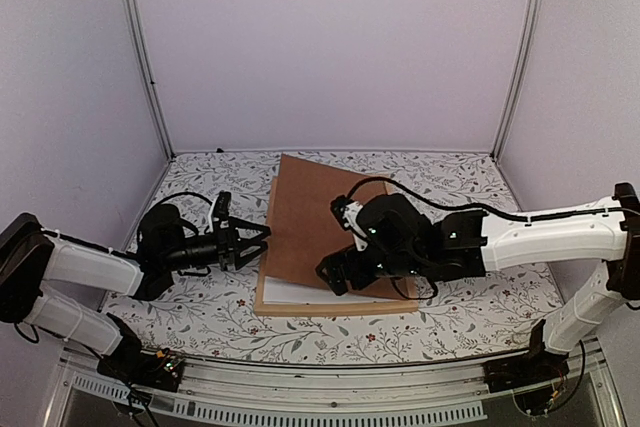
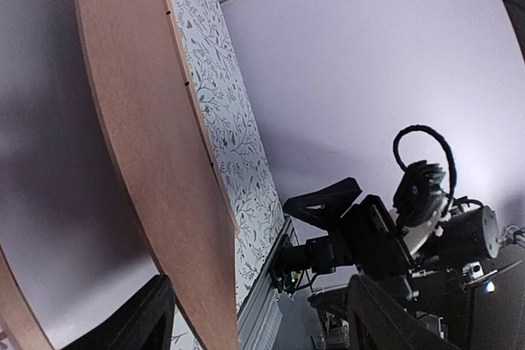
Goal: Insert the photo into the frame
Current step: Pass from the left arm to the right
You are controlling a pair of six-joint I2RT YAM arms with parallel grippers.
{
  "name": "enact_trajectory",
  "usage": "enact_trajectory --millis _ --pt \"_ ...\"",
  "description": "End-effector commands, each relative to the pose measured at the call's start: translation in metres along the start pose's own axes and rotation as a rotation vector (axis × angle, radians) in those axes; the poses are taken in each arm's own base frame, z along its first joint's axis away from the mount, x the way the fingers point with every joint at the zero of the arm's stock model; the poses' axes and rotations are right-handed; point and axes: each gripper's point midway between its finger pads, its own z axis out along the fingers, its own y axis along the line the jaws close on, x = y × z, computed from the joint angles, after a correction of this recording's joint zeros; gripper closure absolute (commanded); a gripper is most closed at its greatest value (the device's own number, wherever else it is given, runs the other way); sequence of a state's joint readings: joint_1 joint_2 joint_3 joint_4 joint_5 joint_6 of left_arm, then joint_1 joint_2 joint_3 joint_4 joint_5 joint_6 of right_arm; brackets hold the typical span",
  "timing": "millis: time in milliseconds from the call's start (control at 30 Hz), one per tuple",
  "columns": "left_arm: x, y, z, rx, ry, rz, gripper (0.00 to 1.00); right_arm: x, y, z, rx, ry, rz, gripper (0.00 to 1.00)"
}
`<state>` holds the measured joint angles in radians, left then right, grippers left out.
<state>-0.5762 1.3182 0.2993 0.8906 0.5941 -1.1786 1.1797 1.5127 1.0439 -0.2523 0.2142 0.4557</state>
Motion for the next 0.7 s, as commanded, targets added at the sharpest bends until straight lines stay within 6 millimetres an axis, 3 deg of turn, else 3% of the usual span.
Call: enact_trajectory --millis 0,267,667 --pt "-0.001 -0.021 0.004 0.053 0.011 0.047 0.26 -0.002 0.025 0.011 0.079 0.016 -0.221 0.02" --pt "-0.001 -0.021 0.004 0.053 0.015 0.049 0.26 0.015 0.056 0.045 0.167 0.077 -0.431 0.05" --pt "-0.001 -0.022 0.004 0.054 0.018 0.049 0.26 0.012 0.039 0.064 0.344 0.095 -0.481 0.14"
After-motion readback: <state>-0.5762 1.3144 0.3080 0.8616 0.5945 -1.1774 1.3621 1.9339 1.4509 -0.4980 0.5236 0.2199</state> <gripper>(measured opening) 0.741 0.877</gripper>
